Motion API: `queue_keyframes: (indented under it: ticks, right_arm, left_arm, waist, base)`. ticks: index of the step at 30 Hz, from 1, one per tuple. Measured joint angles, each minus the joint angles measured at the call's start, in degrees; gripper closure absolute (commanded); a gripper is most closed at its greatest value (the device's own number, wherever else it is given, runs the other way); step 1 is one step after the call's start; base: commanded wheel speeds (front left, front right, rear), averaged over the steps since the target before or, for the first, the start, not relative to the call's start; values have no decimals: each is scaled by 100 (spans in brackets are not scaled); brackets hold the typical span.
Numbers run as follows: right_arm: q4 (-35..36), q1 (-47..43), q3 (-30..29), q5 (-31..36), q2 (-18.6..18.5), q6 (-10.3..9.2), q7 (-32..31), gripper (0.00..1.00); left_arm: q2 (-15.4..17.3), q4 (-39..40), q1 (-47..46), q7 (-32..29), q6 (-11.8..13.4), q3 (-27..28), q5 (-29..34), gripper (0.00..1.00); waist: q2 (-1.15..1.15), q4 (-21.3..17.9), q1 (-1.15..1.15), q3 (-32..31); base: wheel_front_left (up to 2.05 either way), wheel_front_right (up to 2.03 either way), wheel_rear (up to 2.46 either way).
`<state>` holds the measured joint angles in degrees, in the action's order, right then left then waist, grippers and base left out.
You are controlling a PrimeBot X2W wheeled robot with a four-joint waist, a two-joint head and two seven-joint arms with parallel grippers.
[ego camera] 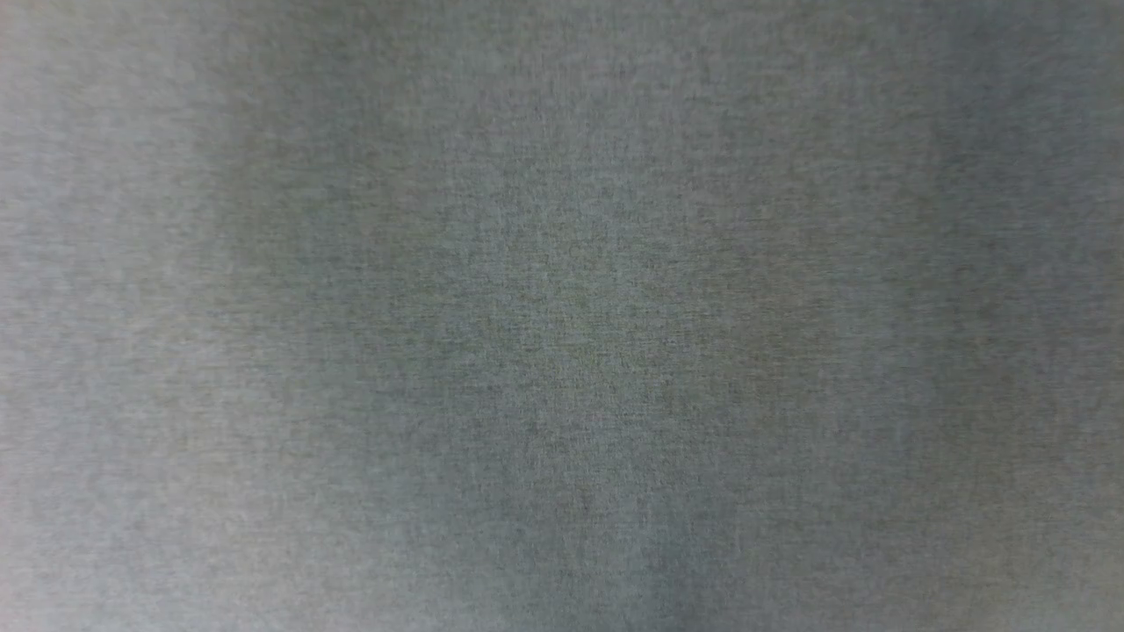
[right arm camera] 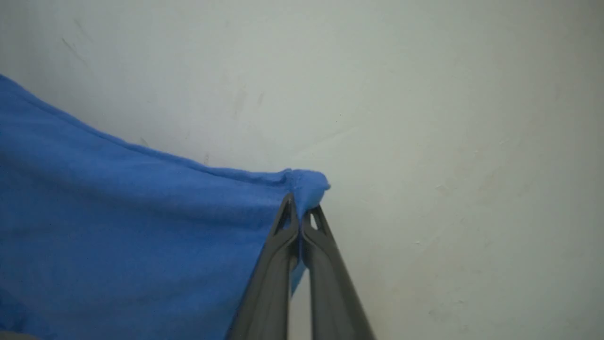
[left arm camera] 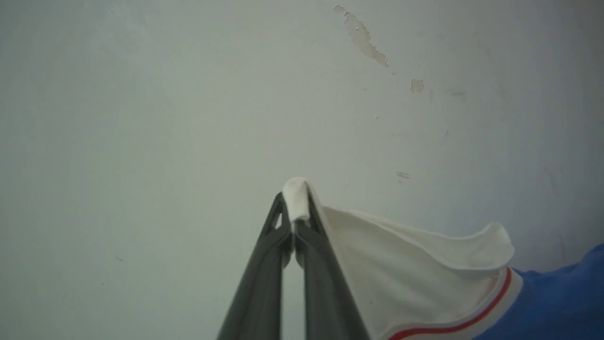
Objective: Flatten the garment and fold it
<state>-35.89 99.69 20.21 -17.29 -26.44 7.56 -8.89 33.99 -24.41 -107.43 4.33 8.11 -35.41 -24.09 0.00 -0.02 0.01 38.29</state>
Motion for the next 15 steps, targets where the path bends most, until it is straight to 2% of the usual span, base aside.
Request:
queue_keyframes:
  ticks: [8,12,15]
  right_arm:
    - [-32,-344,632,-514,-586,0,509,100]
    - [544,-783,950,-1095,-1054,4,651,100]
    - [1163,-1252,1002,-1584,-1491,4,700,100]
  left_arm:
    - [-125,32,519,500,-432,-178,-222,100]
    - [-30,537,1024,508,-700,-303,-438,100]
    - [186,1141,1544,444,-862,-344,-738,100]
  waist:
    - [0,-31,1,534]
    - [0,40,-1,575]
    - [0,97,-1,510]
  base:
    - [0,0,0]
    - [0,0,0]
    - [0,0,0]
